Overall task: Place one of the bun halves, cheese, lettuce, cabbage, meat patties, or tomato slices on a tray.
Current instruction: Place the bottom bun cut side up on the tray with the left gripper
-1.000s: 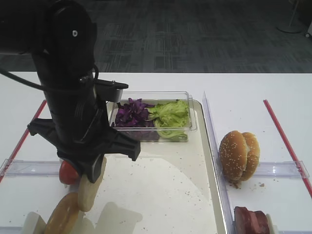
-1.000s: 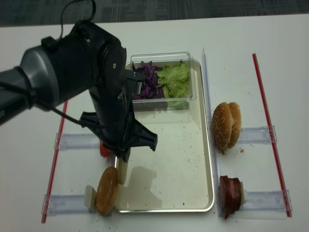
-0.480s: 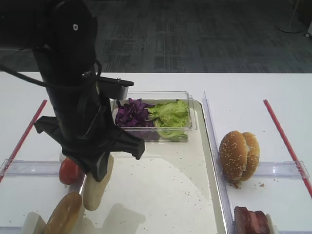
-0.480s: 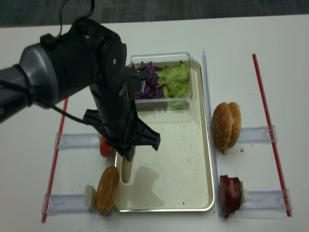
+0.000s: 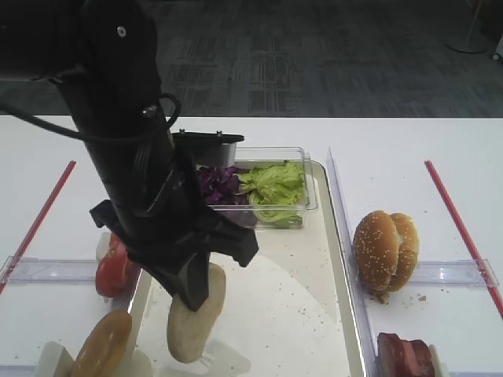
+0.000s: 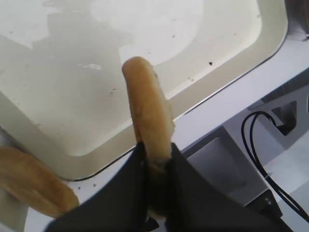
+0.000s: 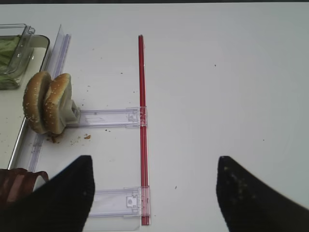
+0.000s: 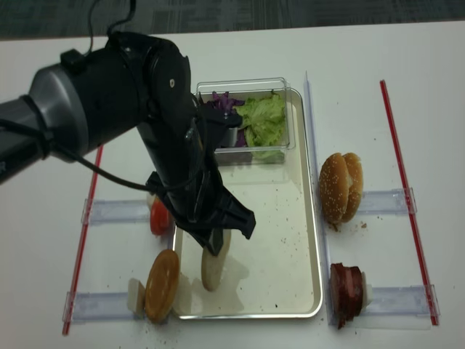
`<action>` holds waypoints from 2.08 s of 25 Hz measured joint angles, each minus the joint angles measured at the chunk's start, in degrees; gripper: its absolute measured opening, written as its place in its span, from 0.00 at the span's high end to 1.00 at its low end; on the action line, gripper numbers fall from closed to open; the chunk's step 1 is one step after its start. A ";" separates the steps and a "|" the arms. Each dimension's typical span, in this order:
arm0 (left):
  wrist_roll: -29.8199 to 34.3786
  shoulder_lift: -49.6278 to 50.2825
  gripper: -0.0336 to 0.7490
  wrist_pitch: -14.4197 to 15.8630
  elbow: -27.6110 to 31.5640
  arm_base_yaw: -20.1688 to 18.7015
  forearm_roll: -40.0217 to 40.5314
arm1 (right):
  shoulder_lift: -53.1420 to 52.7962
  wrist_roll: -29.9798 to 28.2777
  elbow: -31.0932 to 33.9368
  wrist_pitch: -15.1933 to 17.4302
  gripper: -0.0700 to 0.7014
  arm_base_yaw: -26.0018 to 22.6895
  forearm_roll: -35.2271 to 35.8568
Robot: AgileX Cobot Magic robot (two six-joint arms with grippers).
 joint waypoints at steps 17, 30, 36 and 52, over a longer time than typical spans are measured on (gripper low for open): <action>28.90 1.32 0.91 -0.57 0.00 14.73 -29.90 | 0.00 0.00 0.00 0.00 0.20 0.00 0.00; 38.04 7.92 0.91 -0.78 0.00 17.60 -34.11 | 0.00 0.00 0.00 0.00 0.20 0.00 0.00; 39.02 11.05 0.91 -1.22 0.64 17.60 -34.71 | 0.00 0.00 0.00 0.00 0.20 0.00 0.00; 42.23 13.92 0.91 -1.63 5.63 17.60 -35.17 | 0.00 0.00 0.00 0.00 0.20 0.00 0.00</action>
